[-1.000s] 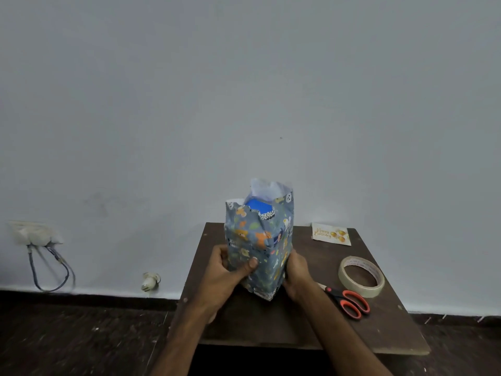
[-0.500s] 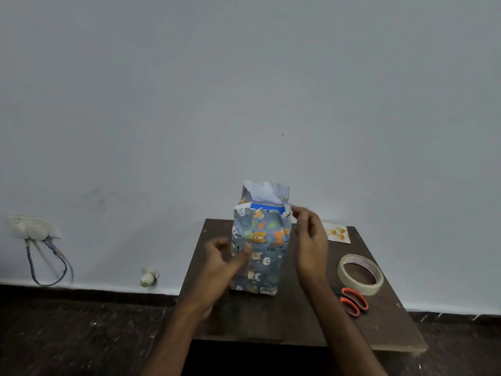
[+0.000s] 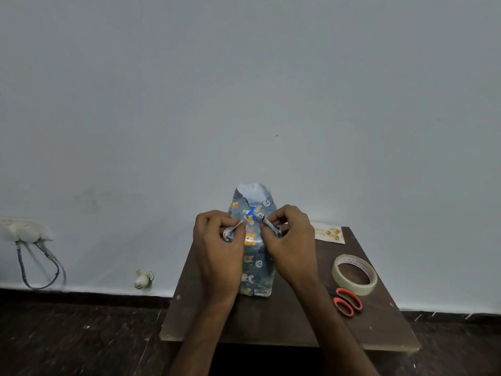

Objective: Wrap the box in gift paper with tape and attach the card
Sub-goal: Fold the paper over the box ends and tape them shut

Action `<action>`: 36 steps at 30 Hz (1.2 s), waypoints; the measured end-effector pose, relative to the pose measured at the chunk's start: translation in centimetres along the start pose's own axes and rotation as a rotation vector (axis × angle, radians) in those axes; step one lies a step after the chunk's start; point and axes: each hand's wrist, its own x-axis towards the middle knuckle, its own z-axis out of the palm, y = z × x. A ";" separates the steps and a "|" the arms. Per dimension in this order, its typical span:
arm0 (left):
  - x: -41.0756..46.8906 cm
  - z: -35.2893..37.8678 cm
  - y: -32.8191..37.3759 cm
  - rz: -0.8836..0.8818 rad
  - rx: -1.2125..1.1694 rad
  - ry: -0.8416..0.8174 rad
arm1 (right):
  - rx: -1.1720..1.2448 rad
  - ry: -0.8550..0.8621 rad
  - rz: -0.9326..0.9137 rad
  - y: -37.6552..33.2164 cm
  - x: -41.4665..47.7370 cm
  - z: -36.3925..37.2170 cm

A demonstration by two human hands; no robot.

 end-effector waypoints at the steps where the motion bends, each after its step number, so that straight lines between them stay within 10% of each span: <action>1: 0.0 -0.1 0.1 0.079 0.066 -0.009 | -0.028 -0.001 -0.002 -0.2 0.1 0.0; 9: 0.2 -1.8 -1.7 0.287 0.160 -0.223 | -0.147 -0.339 0.052 -2.0 1.6 -2.1; 31: 0.7 -0.7 -2.2 -0.082 -0.118 -0.216 | -0.174 -0.506 0.025 -1.8 1.8 -2.8; 36: 0.8 -0.4 -0.6 -0.088 0.091 -0.244 | -0.403 -0.785 0.022 -2.3 2.7 -3.8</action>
